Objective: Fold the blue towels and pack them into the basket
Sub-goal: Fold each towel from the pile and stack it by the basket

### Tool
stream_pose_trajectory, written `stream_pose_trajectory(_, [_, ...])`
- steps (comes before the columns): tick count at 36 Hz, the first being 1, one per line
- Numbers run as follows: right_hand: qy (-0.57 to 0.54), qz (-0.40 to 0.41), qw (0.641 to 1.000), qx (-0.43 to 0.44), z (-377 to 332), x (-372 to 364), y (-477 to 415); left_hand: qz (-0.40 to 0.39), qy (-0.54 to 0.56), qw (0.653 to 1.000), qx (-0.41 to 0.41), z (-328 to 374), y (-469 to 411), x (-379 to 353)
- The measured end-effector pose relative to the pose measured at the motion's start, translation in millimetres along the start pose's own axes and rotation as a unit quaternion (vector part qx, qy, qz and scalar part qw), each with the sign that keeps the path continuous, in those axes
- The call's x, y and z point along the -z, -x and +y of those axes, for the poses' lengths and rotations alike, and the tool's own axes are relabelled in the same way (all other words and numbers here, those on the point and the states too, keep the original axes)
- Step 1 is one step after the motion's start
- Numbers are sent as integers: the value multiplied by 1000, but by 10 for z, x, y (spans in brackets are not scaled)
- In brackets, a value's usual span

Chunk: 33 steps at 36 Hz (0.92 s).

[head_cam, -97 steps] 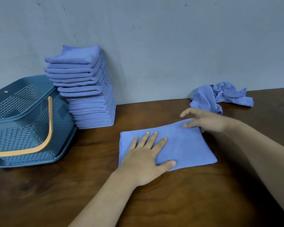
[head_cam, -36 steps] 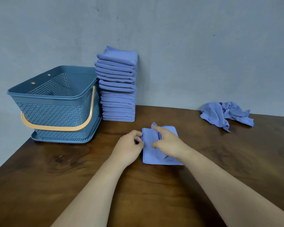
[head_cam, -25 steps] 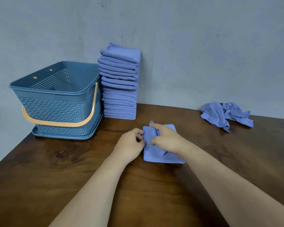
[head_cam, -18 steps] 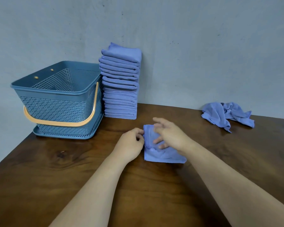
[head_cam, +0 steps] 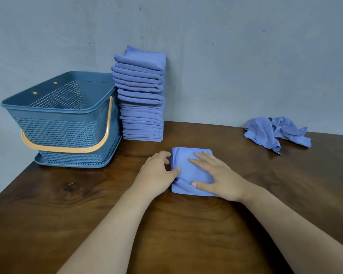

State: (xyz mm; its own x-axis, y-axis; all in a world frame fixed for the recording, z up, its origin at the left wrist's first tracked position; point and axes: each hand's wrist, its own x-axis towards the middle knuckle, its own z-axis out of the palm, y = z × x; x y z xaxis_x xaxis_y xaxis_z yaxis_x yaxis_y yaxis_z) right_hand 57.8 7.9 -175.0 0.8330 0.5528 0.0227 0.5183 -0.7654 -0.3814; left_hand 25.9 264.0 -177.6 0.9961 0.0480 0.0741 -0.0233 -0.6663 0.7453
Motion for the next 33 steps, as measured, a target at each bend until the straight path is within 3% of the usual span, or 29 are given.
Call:
stream_pose_trajectory(7, [21,-8,1000,-8,-37,-33,-3,43,-40,996,-70,23,-40,-75])
stream_pose_trajectory(14, [16,15,1000,-7,-48,-68,5,56,-22,997,48,254,-318,-142])
stream_pose_trajectory(19, [12,20,1000,-5,-72,-42,32,57,-38,994,81,287,-408,-214])
stream_pose_trajectory(26, [-5,66,998,16,-68,-32,86,119,65,987,83,261,-375,-204])
stream_pose_trajectory(31, [7,43,999,6,-48,-60,42,124,-78,988,53,283,-333,-248])
stream_pose_trajectory(33, [13,33,999,4,-38,-71,32,118,-85,988,51,301,-327,-236])
